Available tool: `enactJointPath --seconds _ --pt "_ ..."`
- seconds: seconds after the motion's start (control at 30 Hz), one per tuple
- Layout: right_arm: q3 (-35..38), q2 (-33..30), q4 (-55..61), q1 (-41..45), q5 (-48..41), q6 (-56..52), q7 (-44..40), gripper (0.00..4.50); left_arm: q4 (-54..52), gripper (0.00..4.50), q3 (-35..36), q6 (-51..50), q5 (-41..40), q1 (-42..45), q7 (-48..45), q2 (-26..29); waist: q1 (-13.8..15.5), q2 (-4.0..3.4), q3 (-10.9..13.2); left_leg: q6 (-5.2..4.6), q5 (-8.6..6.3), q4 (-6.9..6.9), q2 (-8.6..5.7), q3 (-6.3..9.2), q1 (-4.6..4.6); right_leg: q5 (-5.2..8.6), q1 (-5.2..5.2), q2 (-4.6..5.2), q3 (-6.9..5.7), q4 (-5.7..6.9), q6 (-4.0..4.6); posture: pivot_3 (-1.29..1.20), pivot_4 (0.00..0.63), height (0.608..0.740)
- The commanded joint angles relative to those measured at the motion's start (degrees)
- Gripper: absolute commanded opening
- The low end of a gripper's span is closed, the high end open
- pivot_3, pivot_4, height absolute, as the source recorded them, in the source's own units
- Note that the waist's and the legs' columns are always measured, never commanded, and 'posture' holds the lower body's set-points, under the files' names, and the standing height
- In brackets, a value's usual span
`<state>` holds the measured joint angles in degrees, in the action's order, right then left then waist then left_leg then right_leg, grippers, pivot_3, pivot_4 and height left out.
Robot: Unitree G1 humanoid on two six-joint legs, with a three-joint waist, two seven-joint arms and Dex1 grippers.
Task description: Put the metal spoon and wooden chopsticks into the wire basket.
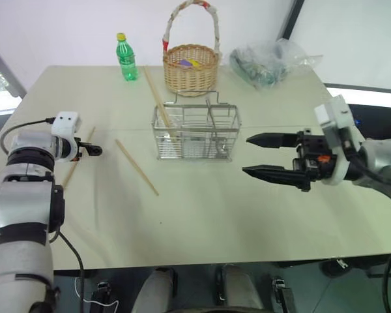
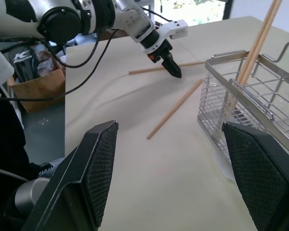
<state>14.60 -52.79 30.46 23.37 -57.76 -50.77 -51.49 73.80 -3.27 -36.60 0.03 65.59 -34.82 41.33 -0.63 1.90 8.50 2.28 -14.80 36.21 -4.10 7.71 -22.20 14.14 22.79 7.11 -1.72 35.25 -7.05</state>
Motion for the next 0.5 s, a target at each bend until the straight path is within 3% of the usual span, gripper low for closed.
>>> enactJointPath --seconds 0.03,0.2,0.23,0.5 --pt "2.67 -0.79 1.1 -0.02 -1.37 0.55 0.77 3.57 0.88 3.11 1.05 0.66 1.4 1.27 1.28 0.57 -0.01 0.01 -0.01 0.0 0.0 0.02 0.0 -0.01 0.0 0.0 0.0 0.0 0.0 0.02 0.0 0.0 0.15 0.674" --pt "4.15 -0.97 0.01 -0.22 -2.57 -0.1 2.09 3.57 1.37 0.41 2.76 0.38 1.28 0.91 2.45 0.85 -0.04 0.01 -0.01 0.0 0.0 0.02 0.02 -0.01 0.02 -0.01 0.0 0.0 0.0 0.03 -0.02 0.0 0.15 0.674" --pt "4.25 -1.06 -0.14 -0.21 -2.66 -0.13 2.2 3.57 1.38 0.06 2.98 0.41 1.35 0.82 2.46 0.87 -0.03 0.0 -0.01 0.0 0.0 0.02 0.02 -0.01 0.02 -0.01 0.0 0.0 0.0 0.04 -0.02 0.0 0.15 0.674" --pt "3.37 -1.81 -0.79 -0.59 -1.27 0.87 1.15 3.57 0.69 0.06 5.66 3.86 0.73 1.32 5.61 0.57 0.0 0.01 -0.02 0.0 0.0 0.02 0.0 -0.02 0.02 -0.01 0.0 0.0 0.0 0.05 -0.02 0.0 0.15 0.674"
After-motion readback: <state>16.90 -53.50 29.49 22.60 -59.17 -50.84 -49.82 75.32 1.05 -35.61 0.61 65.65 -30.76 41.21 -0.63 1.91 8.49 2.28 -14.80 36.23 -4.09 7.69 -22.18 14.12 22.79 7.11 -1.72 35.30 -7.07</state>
